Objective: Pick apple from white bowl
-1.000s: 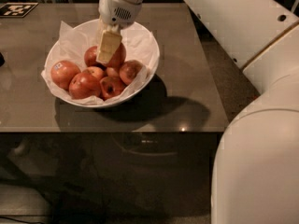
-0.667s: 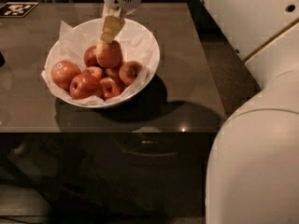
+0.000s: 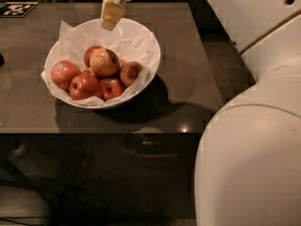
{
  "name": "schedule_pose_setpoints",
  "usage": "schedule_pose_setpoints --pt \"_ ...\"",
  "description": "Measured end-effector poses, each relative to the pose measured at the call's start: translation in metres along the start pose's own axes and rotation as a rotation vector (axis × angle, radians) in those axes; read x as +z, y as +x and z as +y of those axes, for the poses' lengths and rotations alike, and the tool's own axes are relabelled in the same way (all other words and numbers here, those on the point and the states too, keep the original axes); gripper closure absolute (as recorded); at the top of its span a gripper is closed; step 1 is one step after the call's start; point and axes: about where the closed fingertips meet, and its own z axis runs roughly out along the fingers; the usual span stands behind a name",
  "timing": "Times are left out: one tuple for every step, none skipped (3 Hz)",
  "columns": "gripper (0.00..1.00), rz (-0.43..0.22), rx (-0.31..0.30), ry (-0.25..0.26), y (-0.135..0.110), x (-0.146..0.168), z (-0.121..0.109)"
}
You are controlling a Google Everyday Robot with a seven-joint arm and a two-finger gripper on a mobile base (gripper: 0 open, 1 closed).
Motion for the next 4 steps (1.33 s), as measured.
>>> schedule_pose_setpoints --pt "0.81 -0.008 -0.001 0.009 -0.0028 0.0019 -0.0031" --pt "0.57 -0.008 -0.001 0.009 -0.0028 0.0019 -0.0031" --pt "0.34 -0.008 -0.001 0.01 -0.0028 0.0019 -0.0031" --pt "0.11 -0.008 -0.001 0.01 -0.0028 0.0019 -0.0031"
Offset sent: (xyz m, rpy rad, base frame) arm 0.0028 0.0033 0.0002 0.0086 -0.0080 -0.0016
